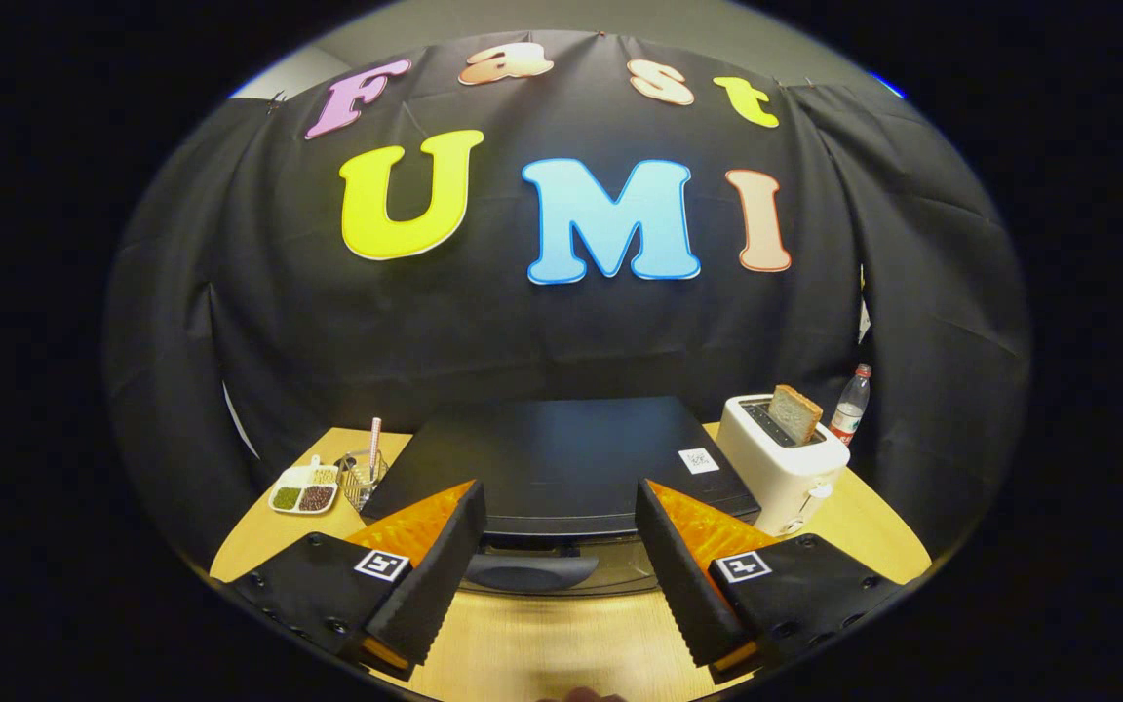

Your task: Open the toaster oven, put the food inside, and close the toaster oven door.

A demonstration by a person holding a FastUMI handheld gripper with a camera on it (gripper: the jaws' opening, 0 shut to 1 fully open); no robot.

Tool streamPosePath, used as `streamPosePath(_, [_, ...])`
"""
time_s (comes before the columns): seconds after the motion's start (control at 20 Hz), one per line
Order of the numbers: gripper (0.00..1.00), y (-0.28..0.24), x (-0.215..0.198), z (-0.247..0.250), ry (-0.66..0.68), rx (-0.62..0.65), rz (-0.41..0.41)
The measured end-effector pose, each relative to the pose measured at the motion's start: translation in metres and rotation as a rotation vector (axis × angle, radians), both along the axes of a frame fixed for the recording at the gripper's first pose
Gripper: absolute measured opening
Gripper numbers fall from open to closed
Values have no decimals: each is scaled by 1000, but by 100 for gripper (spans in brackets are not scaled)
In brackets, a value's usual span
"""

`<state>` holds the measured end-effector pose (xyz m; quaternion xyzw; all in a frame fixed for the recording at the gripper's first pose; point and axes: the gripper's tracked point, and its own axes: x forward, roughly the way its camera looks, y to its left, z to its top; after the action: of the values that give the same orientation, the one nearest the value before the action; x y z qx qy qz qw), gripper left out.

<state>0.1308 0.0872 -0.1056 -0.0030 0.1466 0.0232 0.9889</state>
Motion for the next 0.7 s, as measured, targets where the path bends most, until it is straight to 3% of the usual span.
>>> streamPosePath(0.25, [98, 7, 8, -40, 93, -4, 3])
streamPosePath(0.7, [98, 17, 19, -59, 123, -32, 10])
